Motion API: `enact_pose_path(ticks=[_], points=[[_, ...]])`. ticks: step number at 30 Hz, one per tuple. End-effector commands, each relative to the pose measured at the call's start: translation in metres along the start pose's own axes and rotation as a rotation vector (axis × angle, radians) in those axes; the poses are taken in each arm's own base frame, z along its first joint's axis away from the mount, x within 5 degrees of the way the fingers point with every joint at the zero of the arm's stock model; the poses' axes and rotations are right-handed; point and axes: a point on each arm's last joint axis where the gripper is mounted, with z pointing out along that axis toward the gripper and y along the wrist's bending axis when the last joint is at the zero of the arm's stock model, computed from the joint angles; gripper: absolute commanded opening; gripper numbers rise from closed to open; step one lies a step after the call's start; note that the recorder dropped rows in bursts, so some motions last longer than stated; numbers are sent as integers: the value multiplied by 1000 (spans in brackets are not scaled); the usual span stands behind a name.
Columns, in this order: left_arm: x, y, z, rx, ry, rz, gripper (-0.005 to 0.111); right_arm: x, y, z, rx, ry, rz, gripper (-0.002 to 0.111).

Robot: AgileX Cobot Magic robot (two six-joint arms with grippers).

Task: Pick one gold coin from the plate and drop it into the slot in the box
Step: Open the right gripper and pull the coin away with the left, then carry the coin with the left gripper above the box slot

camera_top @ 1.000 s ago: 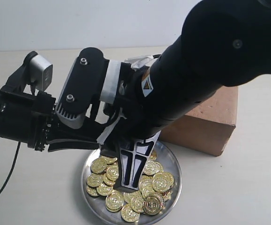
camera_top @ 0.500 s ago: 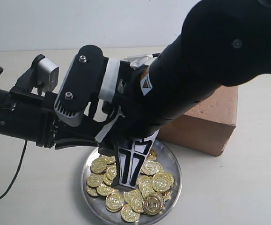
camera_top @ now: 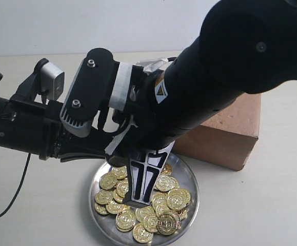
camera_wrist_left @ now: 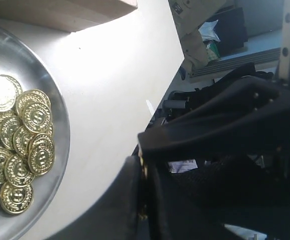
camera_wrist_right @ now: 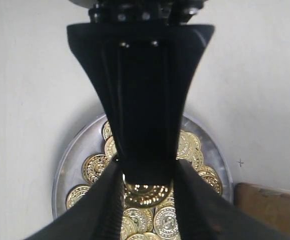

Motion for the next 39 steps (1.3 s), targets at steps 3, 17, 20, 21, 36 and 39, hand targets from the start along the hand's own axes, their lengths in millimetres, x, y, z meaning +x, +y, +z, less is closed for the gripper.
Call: enact_pose_path(ticks=[3, 17, 20, 21, 36, 39], points=[[-4, -5, 1, 45, -34, 0, 0, -2, 0, -3, 6, -20, 7, 24], [-5, -5, 1, 44, -32, 18, 0, -2, 1, -4, 0, -13, 9, 31], [-9, -6, 0, 8, 5, 77, 0, 1, 1, -4, 3, 14, 18, 46], [-10, -6, -1, -3, 15, 95, 0, 2, 0, -5, 14, 26, 30, 51], [-37, -16, -6, -76, 47, 717, 0, 36, -2, -47, 183, 330, 398, 15], [-36, -15, -6, -78, 72, 923, 0, 39, 0, -50, 189, 352, 468, 0]])
